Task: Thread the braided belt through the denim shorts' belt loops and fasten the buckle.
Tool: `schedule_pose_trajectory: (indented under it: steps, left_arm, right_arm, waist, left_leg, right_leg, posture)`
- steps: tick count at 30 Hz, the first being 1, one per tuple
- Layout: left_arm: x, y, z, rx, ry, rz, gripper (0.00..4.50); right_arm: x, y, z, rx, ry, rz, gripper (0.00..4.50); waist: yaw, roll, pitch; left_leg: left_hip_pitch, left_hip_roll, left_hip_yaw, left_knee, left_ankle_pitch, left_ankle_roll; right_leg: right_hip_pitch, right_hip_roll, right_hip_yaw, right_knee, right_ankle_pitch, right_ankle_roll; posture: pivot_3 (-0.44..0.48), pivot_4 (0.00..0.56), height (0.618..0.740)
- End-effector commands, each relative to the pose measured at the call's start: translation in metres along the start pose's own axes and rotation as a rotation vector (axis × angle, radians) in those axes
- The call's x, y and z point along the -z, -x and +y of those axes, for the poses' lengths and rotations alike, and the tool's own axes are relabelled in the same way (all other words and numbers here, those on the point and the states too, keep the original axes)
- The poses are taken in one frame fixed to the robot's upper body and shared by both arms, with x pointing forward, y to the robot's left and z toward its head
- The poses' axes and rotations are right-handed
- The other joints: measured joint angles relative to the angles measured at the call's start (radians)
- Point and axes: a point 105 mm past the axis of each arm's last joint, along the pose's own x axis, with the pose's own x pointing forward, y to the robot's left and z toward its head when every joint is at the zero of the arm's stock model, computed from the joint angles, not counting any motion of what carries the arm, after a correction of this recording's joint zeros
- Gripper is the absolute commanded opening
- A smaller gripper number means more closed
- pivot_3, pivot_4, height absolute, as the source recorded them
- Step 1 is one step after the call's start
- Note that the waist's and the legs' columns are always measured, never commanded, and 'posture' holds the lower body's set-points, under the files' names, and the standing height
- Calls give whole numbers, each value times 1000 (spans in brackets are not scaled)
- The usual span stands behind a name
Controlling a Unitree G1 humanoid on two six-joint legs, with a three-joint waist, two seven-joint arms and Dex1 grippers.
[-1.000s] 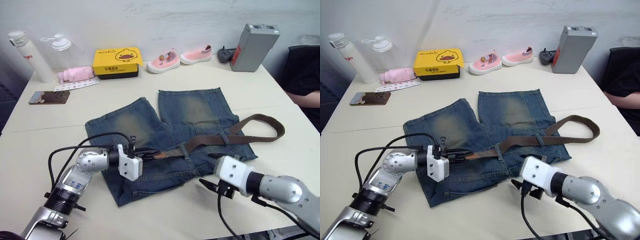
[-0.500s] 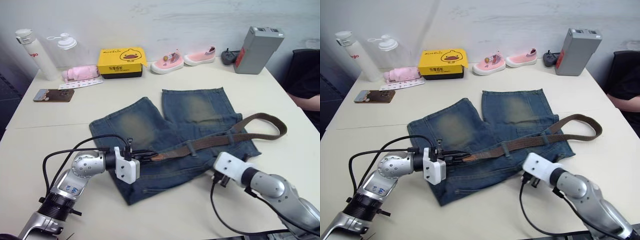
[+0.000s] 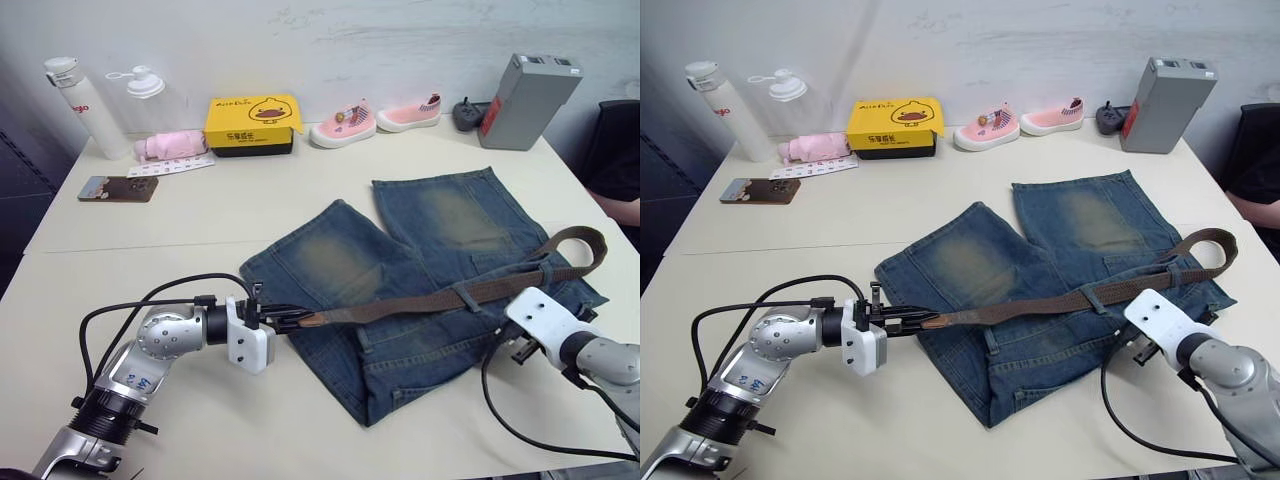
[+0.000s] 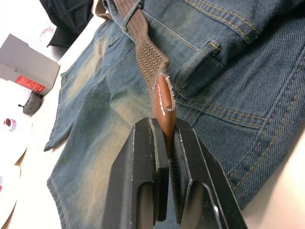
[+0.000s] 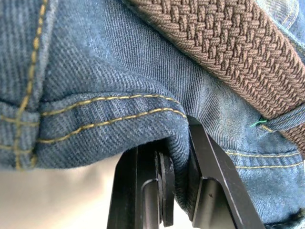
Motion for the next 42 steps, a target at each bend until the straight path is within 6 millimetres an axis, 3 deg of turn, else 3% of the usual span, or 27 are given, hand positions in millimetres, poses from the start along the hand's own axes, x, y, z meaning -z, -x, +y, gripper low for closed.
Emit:
schedule_pose_trajectory:
  steps: [1, 5, 8, 10, 12, 15, 20, 23, 26, 32, 34, 38, 41, 42]
  left_arm:
    - [-8, 1, 6, -29, -23, -42, 0]
    - [-9, 3, 8, -47, -45, -52, 0]
    - [-10, 5, 9, -64, -79, -55, 0]
    - [-9, 6, 10, -71, -99, -54, 0]
    - [-12, 3, 12, -83, -121, -64, 0]
    - [-14, 0, 13, -85, -144, -80, 0]
    - [-17, -1, 15, -89, -162, -93, 0]
    - [-18, 0, 16, -84, -180, -96, 0]
    - [-19, -1, 16, -77, -200, -99, 0]
    - [-22, -1, 15, -66, -225, -109, 0]
    - [-21, 0, 15, -63, -224, -104, 0]
    - [-21, 1, 14, -64, -221, -102, 0]
    - [-20, 1, 14, -58, -223, -97, 0]
    - [-19, 1, 13, -56, -224, -95, 0]
  right_arm:
    - [-16, 10, -3, -15, -77, -59, 1310]
    - [-30, 28, -8, -97, -133, -118, 3258]
    - [-47, 49, -12, -188, -219, -197, 4472]
    - [-61, 65, -9, -293, -281, -246, 4472]
    - [-89, 86, 19, -561, -378, -362, 4472]
    - [-103, 102, 49, -783, -409, -386, 4472]
    - [-121, 95, 86, -952, -583, -433, 4472]
    - [-144, 93, 111, -1083, -915, -460, 4472]
    - [-154, 83, 130, -1108, -1200, -404, 4472]
    - [-159, 51, 136, -938, -1560, -309, 4472]
    - [-160, 40, 122, -854, -1667, -322, 4472]
    - [-156, 29, 112, -769, -1707, -296, 4472]
    - [-152, 27, 110, -743, -1719, -281, 3668]
    - [-152, 27, 110, -742, -1717, -280, 3183]
  waist:
    - [-3, 0, 0]
    - [-12, 1, 1]
    - [-16, 3, 2]
    - [-20, 2, 3]
    - [-24, 3, 4]
    - [-25, 2, 4]
    - [-18, -3, 2]
    - [-16, -2, 2]
    - [-22, -1, 3]
    - [-29, 0, 2]
    - [-31, 1, 2]
    - [-39, 3, 2]
    - [-43, 4, 2]
    - [-43, 5, 2]
  left_leg:
    - [0, 0, 0, 0, 0, 0]
    - [0, 0, 0, 0, 0, 0]
    - [0, 0, 0, 0, 0, 0]
    - [0, 1, 0, 0, 0, 0]
    - [-1, 2, 1, -1, 0, 0]
    - [0, 3, -1, -1, 0, 0]
    - [0, 2, 0, 1, 0, 1]
    - [0, 1, -1, 2, -1, 1]
    - [0, 1, -1, 3, -1, 1]
    - [0, 2, 0, 4, -1, 0]
    - [0, 2, 0, 4, -1, 0]
    - [0, 2, 0, 4, -1, 0]
    - [0, 3, 0, 4, -1, 0]
    - [0, 3, 0, 4, -1, 0]
  right_leg:
    - [0, 0, 0, 0, 0, 0]
    - [0, 0, 0, 0, 0, 0]
    - [0, 0, 0, 1, 0, 0]
    - [0, 1, 0, 1, 0, 0]
    - [1, 1, 1, 1, 0, 0]
    - [1, 2, 1, 1, 0, -1]
    - [1, 0, 1, 1, 0, -1]
    - [1, 0, 0, 1, 0, -1]
    - [1, 0, -1, 1, 0, -1]
    - [0, 0, 0, 3, 0, 0]
    - [-1, 0, 1, 4, 0, 0]
    - [-2, 0, 1, 5, 0, 0]
    - [-3, 0, 1, 6, 0, -1]
    - [-3, 0, 2, 6, 0, -1]
  posture:
    - [0, 150, 706]
    - [0, 150, 706]
    - [0, 150, 706]
    - [0, 150, 706]
    - [0, 150, 706]
    - [0, 150, 706]
    - [0, 150, 706]
    - [0, 150, 706]
    - [0, 150, 706]
    - [0, 150, 706]
    - [0, 150, 706]
    - [0, 150, 706]
    - [0, 150, 706]
    - [0, 150, 706]
